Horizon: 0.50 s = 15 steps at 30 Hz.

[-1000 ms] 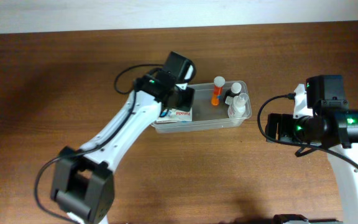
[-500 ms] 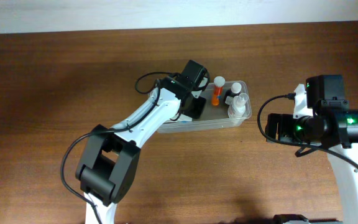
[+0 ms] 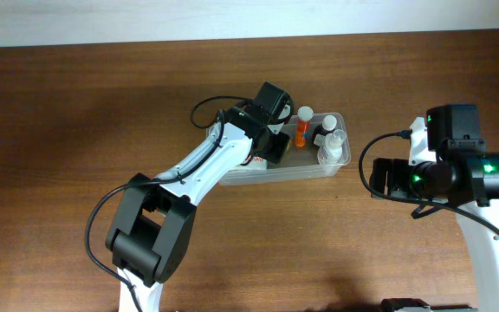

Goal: Pack container
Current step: 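Carry the gold-capped jar into the container and release it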

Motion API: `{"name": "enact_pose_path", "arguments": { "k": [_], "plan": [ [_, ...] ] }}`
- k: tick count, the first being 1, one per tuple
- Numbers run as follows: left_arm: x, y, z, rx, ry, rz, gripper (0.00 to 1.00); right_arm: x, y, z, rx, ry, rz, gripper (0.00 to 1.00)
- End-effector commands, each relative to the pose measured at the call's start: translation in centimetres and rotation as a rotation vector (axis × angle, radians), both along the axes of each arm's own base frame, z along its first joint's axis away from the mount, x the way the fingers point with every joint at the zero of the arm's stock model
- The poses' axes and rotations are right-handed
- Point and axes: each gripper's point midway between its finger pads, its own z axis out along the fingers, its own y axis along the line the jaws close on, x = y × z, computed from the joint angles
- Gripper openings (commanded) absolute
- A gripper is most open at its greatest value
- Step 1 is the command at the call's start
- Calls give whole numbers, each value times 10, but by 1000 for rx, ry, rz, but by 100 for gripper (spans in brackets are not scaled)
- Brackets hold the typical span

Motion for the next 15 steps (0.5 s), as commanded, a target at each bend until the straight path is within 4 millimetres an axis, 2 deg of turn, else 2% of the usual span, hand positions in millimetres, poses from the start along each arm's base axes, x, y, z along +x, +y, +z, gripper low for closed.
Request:
{"name": "enact_pose_path", "arguments": {
  "k": [1,10,13,15],
  "plan": [
    [8,-3,8,-6,-28,-8,54,-1,0,-1,14,6,-8,100],
    [7,-2,10,-3,-25,-7,60,-1,0,-1,13,5,-8,99],
    [8,2,23,-6,-30,0,62,0,0,-1,13,2,-7,99],
    [10,6,41,-14,-43,10,64,1,0,0,13,-2,-7,99]
  ]
}}
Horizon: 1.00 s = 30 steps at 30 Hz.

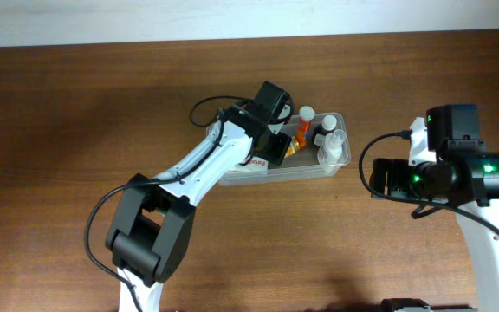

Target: Pack container

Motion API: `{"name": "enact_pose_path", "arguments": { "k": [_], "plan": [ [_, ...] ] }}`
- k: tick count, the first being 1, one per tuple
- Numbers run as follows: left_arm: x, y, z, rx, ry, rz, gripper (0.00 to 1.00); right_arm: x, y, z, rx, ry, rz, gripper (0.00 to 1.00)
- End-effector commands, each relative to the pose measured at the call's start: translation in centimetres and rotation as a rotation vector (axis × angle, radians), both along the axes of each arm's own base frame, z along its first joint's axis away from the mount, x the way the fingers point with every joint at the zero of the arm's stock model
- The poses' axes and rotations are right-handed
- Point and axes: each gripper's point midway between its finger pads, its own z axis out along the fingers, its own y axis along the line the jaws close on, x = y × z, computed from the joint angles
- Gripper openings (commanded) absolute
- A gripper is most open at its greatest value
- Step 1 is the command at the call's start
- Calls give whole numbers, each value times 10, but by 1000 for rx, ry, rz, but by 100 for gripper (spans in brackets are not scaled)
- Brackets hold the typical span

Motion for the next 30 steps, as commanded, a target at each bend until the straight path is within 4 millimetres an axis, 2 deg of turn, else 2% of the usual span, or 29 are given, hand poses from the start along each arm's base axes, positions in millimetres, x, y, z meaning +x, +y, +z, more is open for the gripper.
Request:
{"name": "enact_pose_path", "arguments": {
  "k": [1,4,7,10,11,13,16,17,21,25,28,30],
  "plan": [
    [15,6,47,-36,-72,18,65,2,0,0,13,-6,-7,99],
    [21,21,85,-63,-117,52,70,8,-4,2,-10,-32,-15,99],
    [30,43,122,-95,-175,101,78,28,-8,14,-27,-125,-20,99],
    [43,83,156,-124,-243,186,87,64,-9,39,-34,-294,-13,98],
    [47,98,164,-128,-260,219,93,75,-9,47,-45,-344,4,98],
    [56,135,178,-132,-285,302,99,96,-10,58,-67,-412,34,98],
    [65,186,184,-122,-298,413,100,121,-11,59,-88,-436,68,98],
    [67,206,183,-114,-295,458,99,129,-12,53,-90,-417,73,98],
    [73,261,178,-93,-285,576,99,154,-12,25,-79,-349,86,98],
    [71,297,176,-80,-280,652,99,169,-13,-5,-76,-290,85,98],
    [69,315,175,-73,-273,690,99,191,-19,-9,-101,-342,72,98],
    [68,322,174,-67,-271,706,100,196,-19,-6,-102,-363,72,98]
  ]
}}
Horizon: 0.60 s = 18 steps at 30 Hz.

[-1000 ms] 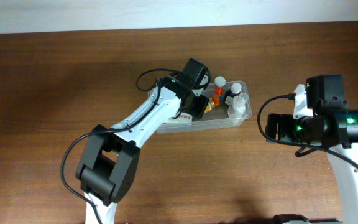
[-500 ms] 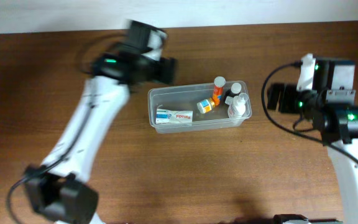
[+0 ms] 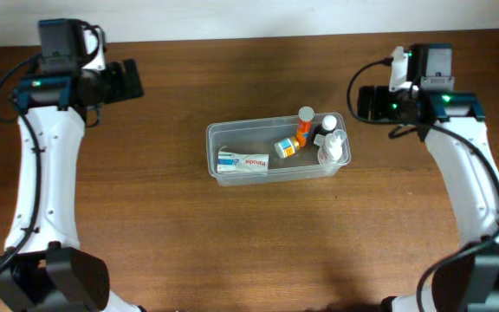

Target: Pack container

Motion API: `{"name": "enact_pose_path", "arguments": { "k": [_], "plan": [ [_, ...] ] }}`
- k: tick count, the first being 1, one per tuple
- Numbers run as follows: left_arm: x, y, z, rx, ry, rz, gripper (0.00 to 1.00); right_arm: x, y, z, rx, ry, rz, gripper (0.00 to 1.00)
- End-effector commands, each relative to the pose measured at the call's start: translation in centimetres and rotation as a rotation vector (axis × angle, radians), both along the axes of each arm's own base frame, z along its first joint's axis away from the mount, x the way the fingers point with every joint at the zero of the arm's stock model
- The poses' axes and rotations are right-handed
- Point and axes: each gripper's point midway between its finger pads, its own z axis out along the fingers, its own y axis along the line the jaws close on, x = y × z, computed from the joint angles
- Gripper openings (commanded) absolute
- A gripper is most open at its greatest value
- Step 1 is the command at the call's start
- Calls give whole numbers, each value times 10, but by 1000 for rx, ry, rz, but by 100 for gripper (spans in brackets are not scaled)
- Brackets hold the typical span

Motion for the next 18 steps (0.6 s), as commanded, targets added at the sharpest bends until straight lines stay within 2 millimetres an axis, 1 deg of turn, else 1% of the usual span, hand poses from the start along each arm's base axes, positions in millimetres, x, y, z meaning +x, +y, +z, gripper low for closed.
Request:
{"name": "enact_pose_path", "arguments": {
  "k": [1,4,8,11,15,16,17,18],
  "plan": [
    [-3,11,-4,1,21,28,99,7,-8,14,-23,-48,-15,98],
    [-11,21,-9,0,54,49,99,3,-8,15,-49,-38,17,98],
    [-22,22,-9,8,84,39,99,-16,-9,12,-73,23,34,98],
    [-38,15,-9,16,124,8,99,-33,-6,15,-70,59,40,98],
    [-59,2,-9,33,111,-34,99,-52,-1,27,-53,22,19,98],
    [-66,-2,-9,34,103,-40,99,-58,0,29,-51,13,19,98],
    [-80,-6,-11,36,87,-48,99,-71,2,34,-51,-16,12,98],
    [-88,-7,-13,37,75,-50,99,-76,3,36,-50,-33,8,98]
  ]
}}
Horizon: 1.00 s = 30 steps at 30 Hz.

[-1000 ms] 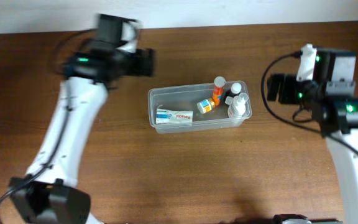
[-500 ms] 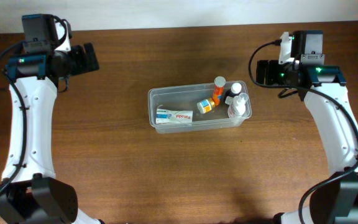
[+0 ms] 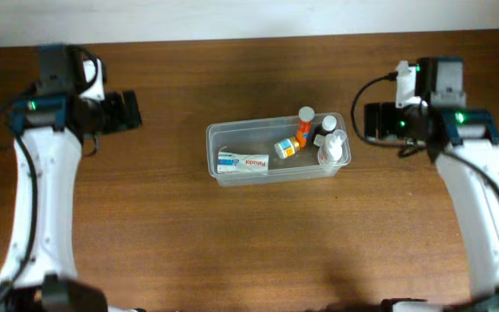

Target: Pack container

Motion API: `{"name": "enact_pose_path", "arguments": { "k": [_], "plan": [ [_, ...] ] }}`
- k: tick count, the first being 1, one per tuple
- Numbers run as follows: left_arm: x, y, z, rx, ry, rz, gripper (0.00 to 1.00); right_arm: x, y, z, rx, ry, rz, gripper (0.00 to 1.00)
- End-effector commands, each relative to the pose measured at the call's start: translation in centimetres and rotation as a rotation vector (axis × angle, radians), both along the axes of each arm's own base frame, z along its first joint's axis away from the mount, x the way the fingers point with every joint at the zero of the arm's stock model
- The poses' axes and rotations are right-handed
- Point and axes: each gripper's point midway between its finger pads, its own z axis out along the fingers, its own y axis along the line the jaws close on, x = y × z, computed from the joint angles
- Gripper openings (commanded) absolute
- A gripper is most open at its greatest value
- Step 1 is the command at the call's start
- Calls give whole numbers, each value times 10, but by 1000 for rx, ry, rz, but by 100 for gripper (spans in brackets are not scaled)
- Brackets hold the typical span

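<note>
A clear plastic container [image 3: 232, 139] sits mid-table in the overhead view. In it lie a white toothpaste box [image 3: 242, 162] at the left and a small orange, blue and yellow bottle [image 3: 286, 147] in the middle. At its right end stand an orange bottle [image 3: 302, 126], a dark bottle with a white cap [image 3: 326, 128] and a clear bottle [image 3: 333, 149]. My left gripper [image 3: 130, 111] hangs far left of the container and my right gripper [image 3: 367, 121] just off its right end. Nothing shows in either, and how the jaws stand is not visible from above.
The brown wooden table [image 3: 258, 243] ends at a pale wall strip along the far edge. Both white arms run down the left and right sides of the view, with black cables looping by the wrists.
Both arms have shifted a little toward the near side: the left gripper sits lower in the view, and so does the right one. The container and what lies in it have not moved.
My left gripper was inside the container beside the orange bottle, the right arm parked at the right. Then a small orange-yellow bottle showed at its fingers. Later the left arm was far left, the bottle lay in the container, and the right arm was raised.
</note>
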Motion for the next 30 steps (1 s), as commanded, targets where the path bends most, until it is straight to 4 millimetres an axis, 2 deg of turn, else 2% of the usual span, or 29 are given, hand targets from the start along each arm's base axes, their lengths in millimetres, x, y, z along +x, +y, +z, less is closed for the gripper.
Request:
{"name": "enact_pose_path", "arguments": {
  "k": [1,4,9,14,19,30],
  "plan": [
    [-42,-10,9,22,-78,-35,99,-31,4,19,-3,-92,-18,98],
    [-70,-10,1,37,-152,-29,99,-52,7,19,1,-148,-30,98],
    [-118,-9,-15,95,-298,-41,99,-91,4,1,14,-211,-77,98],
    [-147,-9,-19,92,-411,-1,99,-117,9,-11,74,-270,-94,98],
    [-158,-10,-13,97,-458,3,99,-135,9,-19,82,-272,-107,98],
    [-159,-10,-16,95,-444,2,99,-135,9,-22,82,-260,-108,98]
  ]
}}
